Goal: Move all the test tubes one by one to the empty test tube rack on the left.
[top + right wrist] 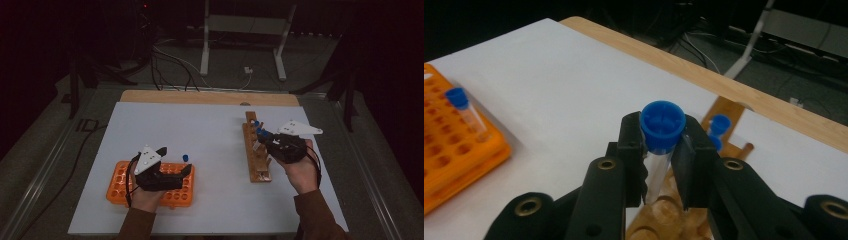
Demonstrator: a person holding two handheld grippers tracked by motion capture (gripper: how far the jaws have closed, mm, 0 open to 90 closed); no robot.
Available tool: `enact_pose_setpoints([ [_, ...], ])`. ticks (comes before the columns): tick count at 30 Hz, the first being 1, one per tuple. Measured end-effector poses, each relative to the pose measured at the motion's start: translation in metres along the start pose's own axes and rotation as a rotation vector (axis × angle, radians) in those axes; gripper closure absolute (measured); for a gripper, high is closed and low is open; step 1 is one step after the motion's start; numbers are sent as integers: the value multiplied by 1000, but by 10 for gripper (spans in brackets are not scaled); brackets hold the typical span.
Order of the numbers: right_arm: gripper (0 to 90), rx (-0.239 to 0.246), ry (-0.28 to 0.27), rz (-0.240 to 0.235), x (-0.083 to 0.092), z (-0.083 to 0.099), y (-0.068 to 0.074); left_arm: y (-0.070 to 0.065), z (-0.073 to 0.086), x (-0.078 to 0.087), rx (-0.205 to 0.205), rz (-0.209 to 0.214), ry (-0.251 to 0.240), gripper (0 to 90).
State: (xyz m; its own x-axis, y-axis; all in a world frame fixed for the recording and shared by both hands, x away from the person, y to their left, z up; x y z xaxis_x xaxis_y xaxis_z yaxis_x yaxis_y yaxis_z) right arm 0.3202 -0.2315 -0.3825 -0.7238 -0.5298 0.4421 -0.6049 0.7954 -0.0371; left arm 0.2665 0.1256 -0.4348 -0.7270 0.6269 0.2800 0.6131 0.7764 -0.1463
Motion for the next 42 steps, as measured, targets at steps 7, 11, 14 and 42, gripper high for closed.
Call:
enact_pose_setpoints([
  [7,764,-10,1,-75,-6,-3,15,-16,-10,-8,-53,27,-6,27],
  [11,764,-18,1,-114,-9,-5,25,-25,-11,-18,-79,40,12,31],
  [14,764,-10,6,-136,-12,-5,32,-31,-12,-24,-98,48,21,37],
  [42,763,-11,32,-277,-31,-7,74,-75,-7,-69,-242,61,67,466],
])
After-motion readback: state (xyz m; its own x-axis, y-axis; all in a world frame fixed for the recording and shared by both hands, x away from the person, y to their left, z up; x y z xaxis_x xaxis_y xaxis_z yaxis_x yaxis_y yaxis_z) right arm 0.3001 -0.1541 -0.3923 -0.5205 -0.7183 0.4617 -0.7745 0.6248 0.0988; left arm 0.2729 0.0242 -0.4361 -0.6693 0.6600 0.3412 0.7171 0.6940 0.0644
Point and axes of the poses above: each handheld gripper's, and its own axes: x roughly backward along the jaws, z roughly out of its underside, y roughly to its left, the point moved 1 cm from there along -x, roughly forward along the jaws, and after that the axes turned 4 degrees about -y, right-handed, at the moved point
